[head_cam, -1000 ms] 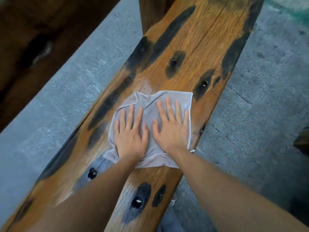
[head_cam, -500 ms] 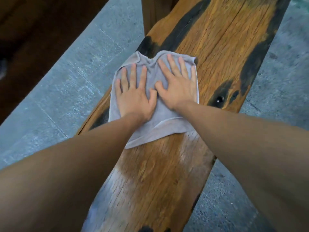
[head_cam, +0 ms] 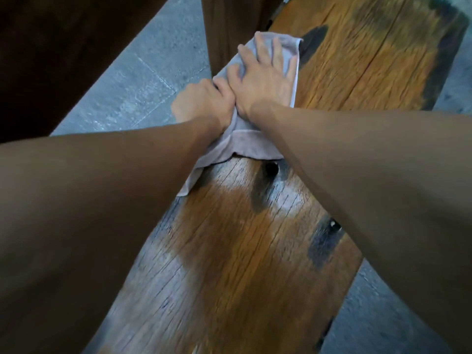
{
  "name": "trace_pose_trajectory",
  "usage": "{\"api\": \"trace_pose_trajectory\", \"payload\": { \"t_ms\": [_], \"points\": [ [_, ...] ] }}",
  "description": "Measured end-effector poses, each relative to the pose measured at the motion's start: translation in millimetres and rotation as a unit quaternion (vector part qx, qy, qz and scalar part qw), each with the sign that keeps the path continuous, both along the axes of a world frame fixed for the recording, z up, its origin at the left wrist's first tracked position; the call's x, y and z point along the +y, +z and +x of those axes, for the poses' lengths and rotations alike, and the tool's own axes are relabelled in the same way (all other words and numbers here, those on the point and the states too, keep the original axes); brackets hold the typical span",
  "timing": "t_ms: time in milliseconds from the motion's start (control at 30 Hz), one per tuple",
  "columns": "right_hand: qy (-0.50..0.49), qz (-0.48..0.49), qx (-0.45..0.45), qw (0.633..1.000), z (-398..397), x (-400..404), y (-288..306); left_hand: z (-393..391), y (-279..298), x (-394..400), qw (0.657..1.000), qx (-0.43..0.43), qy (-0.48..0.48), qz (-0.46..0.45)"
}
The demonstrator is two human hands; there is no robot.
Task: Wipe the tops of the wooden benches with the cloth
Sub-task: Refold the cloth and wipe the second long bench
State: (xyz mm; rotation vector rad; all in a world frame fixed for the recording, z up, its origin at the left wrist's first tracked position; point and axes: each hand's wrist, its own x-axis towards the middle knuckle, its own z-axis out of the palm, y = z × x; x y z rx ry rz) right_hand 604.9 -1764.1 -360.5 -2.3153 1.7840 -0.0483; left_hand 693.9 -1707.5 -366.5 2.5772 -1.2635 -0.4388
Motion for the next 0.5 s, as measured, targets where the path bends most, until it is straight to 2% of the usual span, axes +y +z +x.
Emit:
{"api": "trace_pose_trajectory", "payload": {
  "t_ms": [133,267,400,500],
  "points": [
    [-0.007,-0.006,-0.011,1.000,3,0,0,2,-2,-3,1.000,-0.004,-0.001,0.008],
    [-0.005,-0.004,-0.014,1.000,-11,28,-2,-5,0,16,0.998,-0.038,-0.045,-0.018],
    [-0.054,0.005,-0.023,0.998,-57,104,-5,-29,-4,91,0.984,-0.101,-0.149,0.007],
    [-0.110,0.007,-0.005,0.994,-93,192,0,-55,3,164,0.971,-0.087,-0.222,0.005]
  ]
}}
